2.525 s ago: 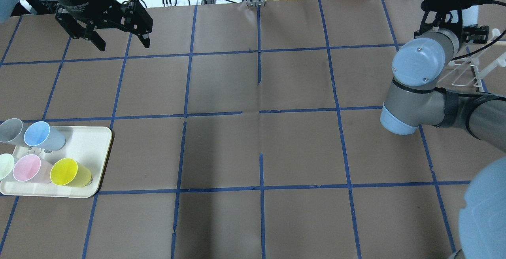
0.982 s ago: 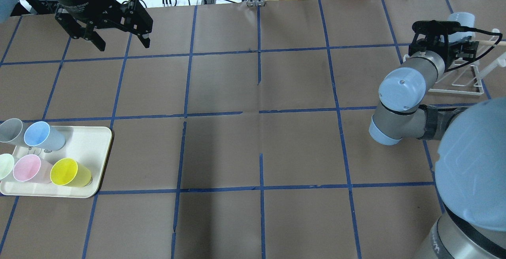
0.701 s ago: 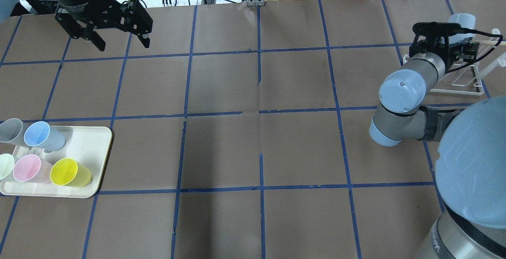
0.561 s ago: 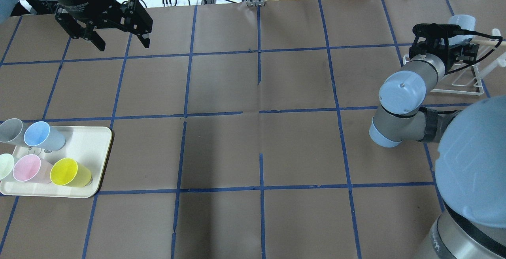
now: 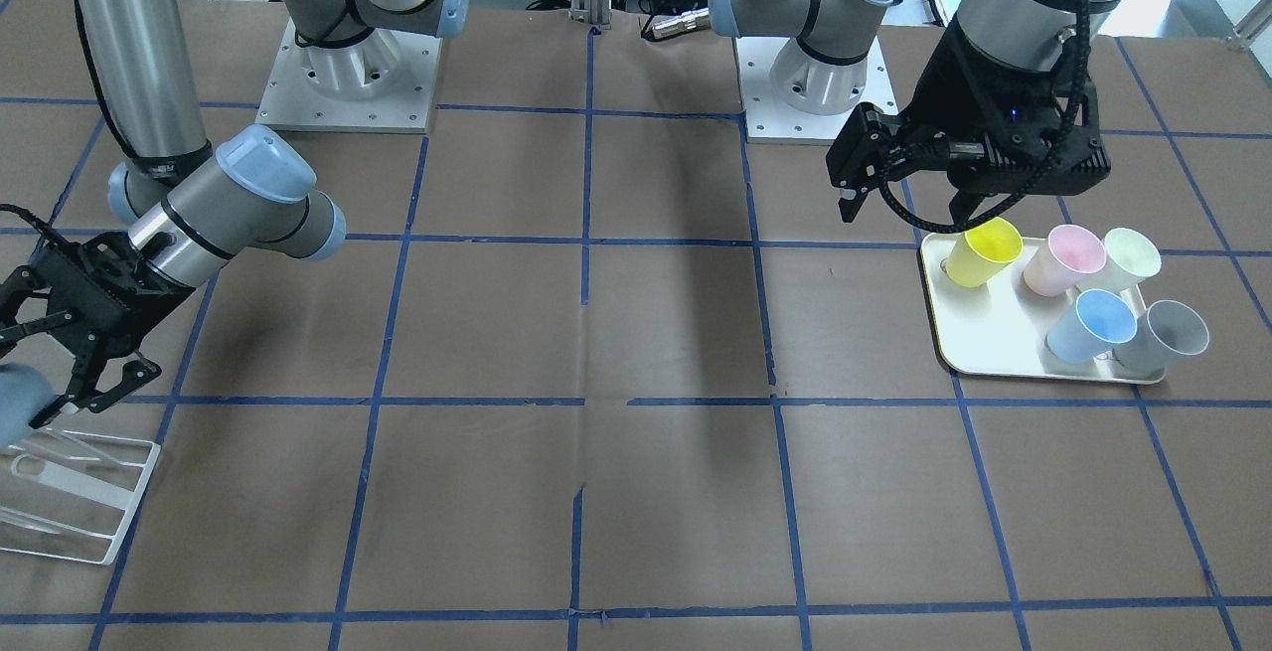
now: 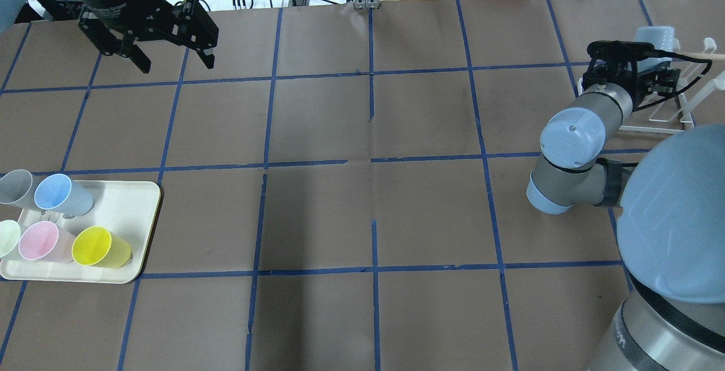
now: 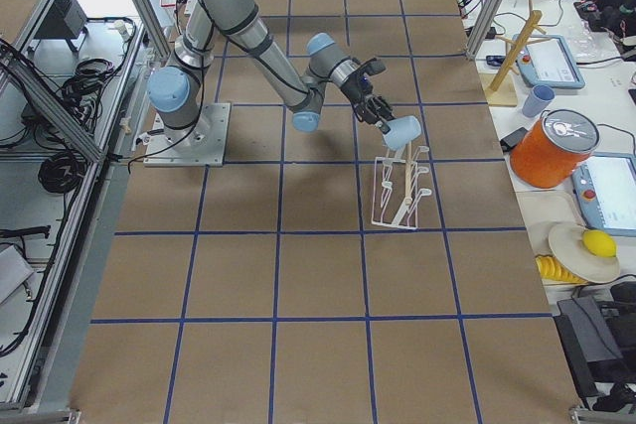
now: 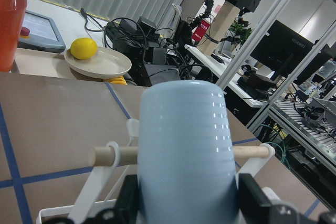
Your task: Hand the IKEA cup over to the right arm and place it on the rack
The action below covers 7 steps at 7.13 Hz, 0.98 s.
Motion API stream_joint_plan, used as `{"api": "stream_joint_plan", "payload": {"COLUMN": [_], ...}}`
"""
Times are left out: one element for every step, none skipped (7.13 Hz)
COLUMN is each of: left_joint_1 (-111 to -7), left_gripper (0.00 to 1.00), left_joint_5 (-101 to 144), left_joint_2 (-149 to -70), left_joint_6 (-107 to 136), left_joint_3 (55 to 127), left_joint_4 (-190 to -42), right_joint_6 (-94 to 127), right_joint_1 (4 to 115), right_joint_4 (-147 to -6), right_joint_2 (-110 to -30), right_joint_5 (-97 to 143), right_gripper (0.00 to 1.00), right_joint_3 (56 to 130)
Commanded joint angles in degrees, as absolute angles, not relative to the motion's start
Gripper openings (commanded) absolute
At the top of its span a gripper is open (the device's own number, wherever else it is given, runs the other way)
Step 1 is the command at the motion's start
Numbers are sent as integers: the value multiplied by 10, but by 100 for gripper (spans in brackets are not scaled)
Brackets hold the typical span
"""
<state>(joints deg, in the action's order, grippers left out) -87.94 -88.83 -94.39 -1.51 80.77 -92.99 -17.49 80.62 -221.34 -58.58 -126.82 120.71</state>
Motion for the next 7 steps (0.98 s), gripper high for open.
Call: {"api": "stream_joint_plan", "payload": {"left_joint_1": [-879, -879, -879, -879, -879, -880, -879], "left_gripper": [100, 100, 100, 100, 100, 100, 100], "left_joint_5": [-889, -889, -889, -889, -889, -889, -889], "left_joint_2": [-944, -944, -944, -944, -944, -944, -944], "left_joint_6": [-16, -16, -15, -15, -14, -14, -14], "left_joint_3": [808, 808, 808, 808, 808, 808, 808], "left_joint_4": [-930, -930, -930, -930, -930, -930, -930], "right_joint_6": [-175, -175, -175, -175, -175, -175, -174], "right_joint_1": [807, 806, 806, 807, 807, 807, 807], "right_joint_4": [-2218, -2229, -2237, -2241, -2243, -2246, -2246], "right_joint_2": [-582, -582, -583, -584, -583, -583, -583], "right_joint_5": [-1267, -1266, -1266, -1263, -1263, -1263, -1263], "right_gripper": [0, 25, 59, 90, 100, 100, 100], "right_joint_3": [1208, 1208, 1208, 1208, 1208, 1210, 1210]}}
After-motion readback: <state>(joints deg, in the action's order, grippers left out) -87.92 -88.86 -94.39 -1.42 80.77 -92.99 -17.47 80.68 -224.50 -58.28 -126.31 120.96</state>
